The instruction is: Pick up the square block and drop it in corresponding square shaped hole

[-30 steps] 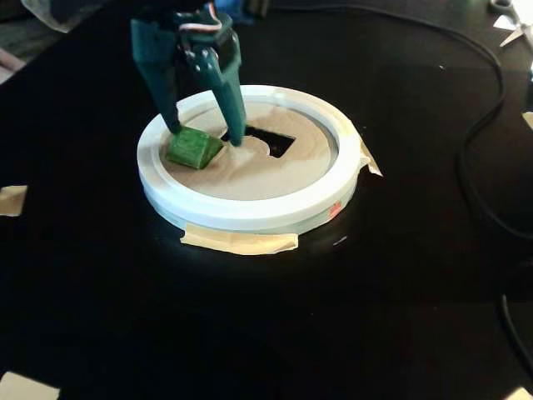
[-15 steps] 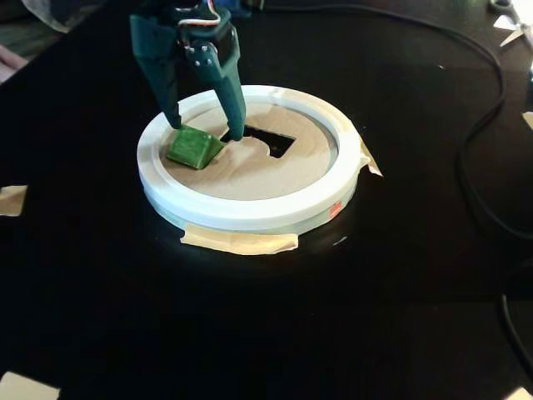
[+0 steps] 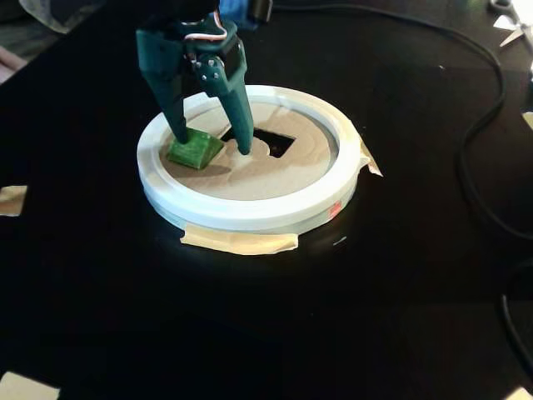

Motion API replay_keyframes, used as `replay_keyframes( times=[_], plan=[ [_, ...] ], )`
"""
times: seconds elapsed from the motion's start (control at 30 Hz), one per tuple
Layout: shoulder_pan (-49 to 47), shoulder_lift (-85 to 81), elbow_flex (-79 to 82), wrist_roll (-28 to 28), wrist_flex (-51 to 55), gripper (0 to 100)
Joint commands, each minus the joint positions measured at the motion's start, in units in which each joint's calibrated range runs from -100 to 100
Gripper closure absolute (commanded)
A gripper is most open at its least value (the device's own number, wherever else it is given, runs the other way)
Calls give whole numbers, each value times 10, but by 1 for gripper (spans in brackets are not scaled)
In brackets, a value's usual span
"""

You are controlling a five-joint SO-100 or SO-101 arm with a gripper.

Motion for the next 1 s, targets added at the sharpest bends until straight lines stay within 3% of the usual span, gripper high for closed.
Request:
replay_keyframes(
  times=[0.0, 0.53, 0.7, 0.97],
  plan=[
    [3, 0, 8, 3, -15, 38],
    [-16, -7, 31, 1, -103, 38],
    [2, -15, 26, 5, -24, 36],
    [16, -199, 35, 5, 90, 36]
  ],
)
